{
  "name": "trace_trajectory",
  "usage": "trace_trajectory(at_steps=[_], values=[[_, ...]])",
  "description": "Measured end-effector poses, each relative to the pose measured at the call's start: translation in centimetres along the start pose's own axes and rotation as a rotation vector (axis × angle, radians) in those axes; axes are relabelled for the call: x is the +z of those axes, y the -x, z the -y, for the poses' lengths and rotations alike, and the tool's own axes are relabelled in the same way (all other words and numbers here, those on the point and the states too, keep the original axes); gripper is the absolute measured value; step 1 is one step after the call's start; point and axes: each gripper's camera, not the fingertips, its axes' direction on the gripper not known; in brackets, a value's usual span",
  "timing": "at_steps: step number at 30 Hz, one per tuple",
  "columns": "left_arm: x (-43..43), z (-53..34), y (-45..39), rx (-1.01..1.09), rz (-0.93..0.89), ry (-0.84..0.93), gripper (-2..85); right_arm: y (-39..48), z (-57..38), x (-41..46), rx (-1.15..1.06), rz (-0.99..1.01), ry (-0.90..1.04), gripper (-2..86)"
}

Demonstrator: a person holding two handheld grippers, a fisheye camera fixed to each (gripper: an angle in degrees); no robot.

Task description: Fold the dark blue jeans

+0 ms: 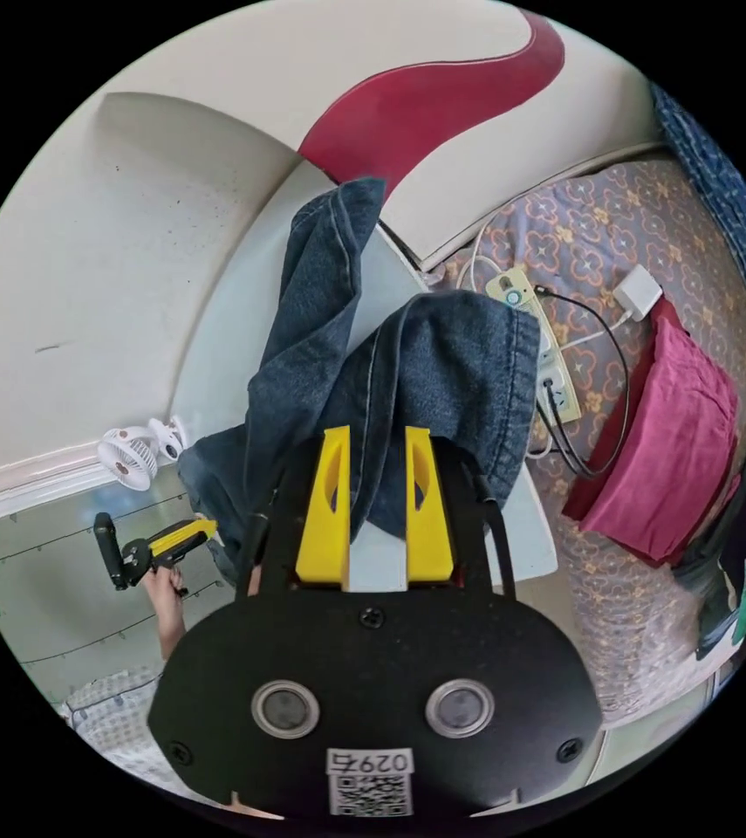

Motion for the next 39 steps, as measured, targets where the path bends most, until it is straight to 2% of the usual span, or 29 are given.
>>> trace_trajectory(at_steps=[3, 7, 12, 14, 16, 19, 21, 25, 27, 31, 32, 35, 36, 39], values=[[1.4, 0.9, -0.6, -0.031, -0.096, 0.005, -1.0, -1.2, 3.2, -0.7, -0.017, 0.001, 0.067, 8.7], [4.2, 1.7, -1.8, -0.067, -0.038, 0.075, -1.0, -0.8, 5.4, -3.5, -0.145, -0.065, 0.089, 2.1], [6.2, 1.3, -3.3, -0.068, 0.085, 0.121, -1.0, 1.5, 6.1, -14.1, -0.416, 0.153, -0.041, 0.1], [6.5, 1.0, -3.5, -0.065, 0.118, 0.131, -1.0, 1.3, 5.4, -17.3, -0.443, 0.124, -0.075, -0.1], [6.7, 0.8, -3.5, -0.065, 0.105, 0.125, -1.0, -0.1, 4.8, -19.1, -0.409, 0.082, -0.085, -0.2], [7.0, 0.6, -3.2, -0.064, 0.079, 0.130, -1.0, -5.9, 4.3, -19.4, -0.210, 0.059, -0.057, -0.2], [6.9, 0.2, -2.7, -0.065, 0.058, 0.137, -1.0, -12.0, 4.1, -18.1, -0.019, 0.151, 0.020, -0.1], [6.4, -1.2, -2.1, -0.066, 0.084, 0.157, -1.0, -17.6, 3.5, -17.6, 0.111, 0.275, 0.078, 0.5], [4.3, -3.5, -1.1, -0.124, 0.179, 0.091, -1.0, -18.4, 3.9, -19.4, 0.121, 0.222, 0.034, 1.4], [1.0, -8.0, 2.9, -0.298, 0.204, -0.022, -1.0, -17.4, 6.9, -22.0, 0.082, 0.192, -0.036, 5.9], [0.3, -9.5, 4.8, -0.362, 0.179, -0.043, -1.0, -16.4, 8.5, -22.3, 0.044, 0.195, -0.028, 7.6], [-0.2, -13.0, 9.2, -0.467, -0.096, -0.140, -1.0, -12.7, 12.8, -21.7, -0.073, 0.203, 0.012, 8.7], [-0.7, -14.3, 10.0, -0.505, -0.127, -0.190, -1.0, -10.9, 14.5, -20.9, -0.117, 0.194, 0.042, 8.8], [-3.4, -17.5, 9.8, -0.589, 0.014, -0.316, -1.0, -6.3, 18.5, -18.4, -0.212, 0.182, 0.111, 8.8]])
